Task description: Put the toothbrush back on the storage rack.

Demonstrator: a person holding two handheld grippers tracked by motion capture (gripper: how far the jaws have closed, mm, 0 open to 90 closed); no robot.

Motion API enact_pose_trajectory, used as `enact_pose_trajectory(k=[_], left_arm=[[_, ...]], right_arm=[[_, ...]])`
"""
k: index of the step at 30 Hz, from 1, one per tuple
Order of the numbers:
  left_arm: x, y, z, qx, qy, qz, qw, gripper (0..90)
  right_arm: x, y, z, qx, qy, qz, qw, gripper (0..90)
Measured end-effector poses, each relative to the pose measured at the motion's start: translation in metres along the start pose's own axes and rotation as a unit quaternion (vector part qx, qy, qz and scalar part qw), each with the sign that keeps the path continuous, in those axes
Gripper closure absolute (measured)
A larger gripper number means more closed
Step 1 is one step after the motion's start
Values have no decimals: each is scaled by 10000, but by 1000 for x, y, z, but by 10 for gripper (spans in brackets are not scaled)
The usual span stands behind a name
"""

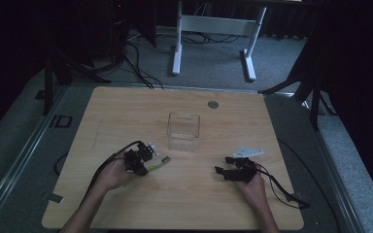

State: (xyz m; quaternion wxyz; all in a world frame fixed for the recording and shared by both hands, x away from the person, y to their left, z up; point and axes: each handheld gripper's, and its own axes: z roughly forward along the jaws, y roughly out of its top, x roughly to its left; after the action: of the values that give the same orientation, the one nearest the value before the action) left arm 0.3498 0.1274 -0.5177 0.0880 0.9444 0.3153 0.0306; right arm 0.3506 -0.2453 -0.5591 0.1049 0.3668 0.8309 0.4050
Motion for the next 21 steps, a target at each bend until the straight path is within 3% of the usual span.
enact_pose_trajectory(k=[21], left_arm=[[2,1,-16,-383,30,-210,9990,827]], right_arm=[[0,0,0,-6,-1,-6,10000,326]])
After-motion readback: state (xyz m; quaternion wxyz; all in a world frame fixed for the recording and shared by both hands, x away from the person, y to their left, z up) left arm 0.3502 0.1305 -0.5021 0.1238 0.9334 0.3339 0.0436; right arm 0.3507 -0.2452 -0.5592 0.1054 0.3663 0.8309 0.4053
